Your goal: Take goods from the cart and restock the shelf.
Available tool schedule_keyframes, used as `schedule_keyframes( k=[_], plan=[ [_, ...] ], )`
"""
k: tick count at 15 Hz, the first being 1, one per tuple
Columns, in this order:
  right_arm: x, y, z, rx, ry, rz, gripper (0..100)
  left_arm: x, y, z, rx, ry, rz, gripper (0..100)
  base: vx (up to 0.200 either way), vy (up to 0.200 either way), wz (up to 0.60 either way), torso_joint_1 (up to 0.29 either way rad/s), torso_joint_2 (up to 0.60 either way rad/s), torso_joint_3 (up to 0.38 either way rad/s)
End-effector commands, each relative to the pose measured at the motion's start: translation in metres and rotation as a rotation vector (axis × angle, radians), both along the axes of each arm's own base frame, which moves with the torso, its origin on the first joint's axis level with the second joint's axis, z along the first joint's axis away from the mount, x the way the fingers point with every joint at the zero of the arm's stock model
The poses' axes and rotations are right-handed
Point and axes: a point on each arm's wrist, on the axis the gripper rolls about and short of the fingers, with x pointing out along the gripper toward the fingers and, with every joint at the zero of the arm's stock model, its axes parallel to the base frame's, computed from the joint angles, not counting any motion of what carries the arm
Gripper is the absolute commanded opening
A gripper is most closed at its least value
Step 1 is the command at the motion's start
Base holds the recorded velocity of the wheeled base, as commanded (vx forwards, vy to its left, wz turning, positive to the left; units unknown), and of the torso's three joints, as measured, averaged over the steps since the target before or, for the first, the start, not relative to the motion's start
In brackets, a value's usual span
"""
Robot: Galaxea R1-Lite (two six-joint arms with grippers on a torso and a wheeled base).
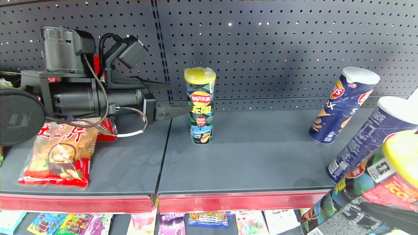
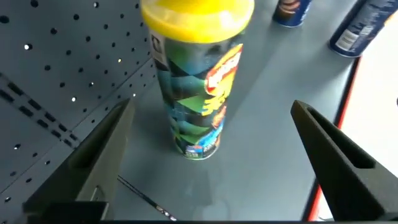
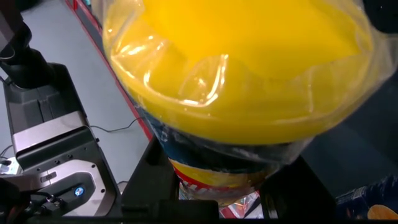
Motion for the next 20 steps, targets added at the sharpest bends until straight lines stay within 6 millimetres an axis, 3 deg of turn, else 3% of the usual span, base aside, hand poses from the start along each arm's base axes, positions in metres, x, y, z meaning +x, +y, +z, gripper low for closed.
schedule_keyframes(
  k=[1, 10, 19, 20],
  plan=[
    [0.000, 0.000, 0.001, 0.001, -0.003, 0.001, 0, 0.008, -0.003, -0.004, 0.004, 0.010, 0.000, 100, 0.000, 0.000, 0.00, 0.000, 0.00, 0.000],
    [-0.001, -0.001, 0.000, 0.005, -0.003, -0.003, 0, 0.043, -0.019, -0.014, 0.001, 0.014, -0.061, 100, 0.000, 0.000, 0.00, 0.000, 0.00, 0.000],
    [-0.001, -0.001, -0.001, 0.003, 0.000, -0.006, 0, 0.059, -0.038, -0.027, -0.002, 0.010, -0.101, 100, 0.000, 0.000, 0.00, 0.000, 0.00, 0.000],
    [-0.001, -0.001, -0.001, 0.003, 0.000, -0.006, 0, 0.061, -0.039, -0.028, -0.005, 0.002, -0.102, 0, 0.000, 0.000, 0.00, 0.000, 0.00, 0.000]
  ],
)
